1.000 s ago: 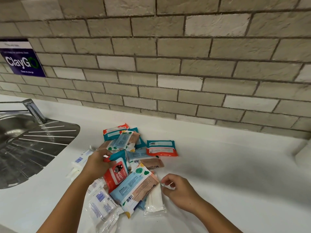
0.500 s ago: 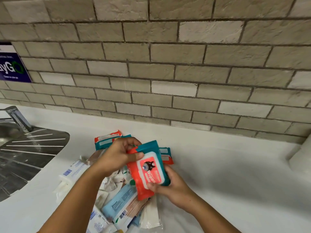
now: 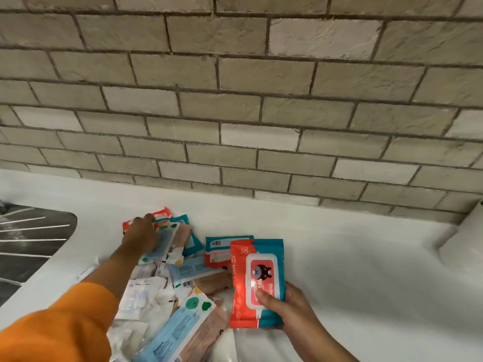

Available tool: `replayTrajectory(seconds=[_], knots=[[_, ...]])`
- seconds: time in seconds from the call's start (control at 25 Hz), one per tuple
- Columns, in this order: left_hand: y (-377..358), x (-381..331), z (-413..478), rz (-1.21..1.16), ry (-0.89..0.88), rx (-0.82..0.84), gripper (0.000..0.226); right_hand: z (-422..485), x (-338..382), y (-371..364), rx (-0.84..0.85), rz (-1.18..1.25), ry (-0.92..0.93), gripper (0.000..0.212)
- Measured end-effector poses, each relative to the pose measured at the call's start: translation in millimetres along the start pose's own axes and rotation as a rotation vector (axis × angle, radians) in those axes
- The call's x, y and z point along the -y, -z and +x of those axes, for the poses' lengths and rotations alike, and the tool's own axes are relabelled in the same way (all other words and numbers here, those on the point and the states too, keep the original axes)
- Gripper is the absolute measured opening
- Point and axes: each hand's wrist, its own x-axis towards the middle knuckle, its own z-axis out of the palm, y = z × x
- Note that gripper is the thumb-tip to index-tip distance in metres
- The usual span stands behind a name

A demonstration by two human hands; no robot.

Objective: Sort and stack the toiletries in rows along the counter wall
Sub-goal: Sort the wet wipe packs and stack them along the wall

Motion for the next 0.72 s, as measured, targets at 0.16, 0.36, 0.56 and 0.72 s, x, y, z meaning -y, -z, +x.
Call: replayTrajectory(seconds=[0.16, 0.36, 0.56, 0.72], knots=[[-16.5, 55.2, 69.8, 0.28, 0.069, 0.211, 0.061, 3.0, 2.2, 13.3, -0.011, 0.124, -0.034, 0.06], [-39.0, 79.8, 117.2, 0.357, 0.019, 0.281, 0.049, 5.1, -1.8, 32.4, -0.015, 0.217, -0.032, 0.069], [-36.2, 61.7, 102.1, 0.325, 0.114, 0.215, 0.071, 10.7, -9.6, 41.5, -0.03, 0.243, 0.007, 0.082], [-33.9, 51.5, 88.4, 0.346, 0.195, 0.204, 0.09, 16.4, -11.3, 42.2, -0.061, 0.274, 0.02, 0.075]])
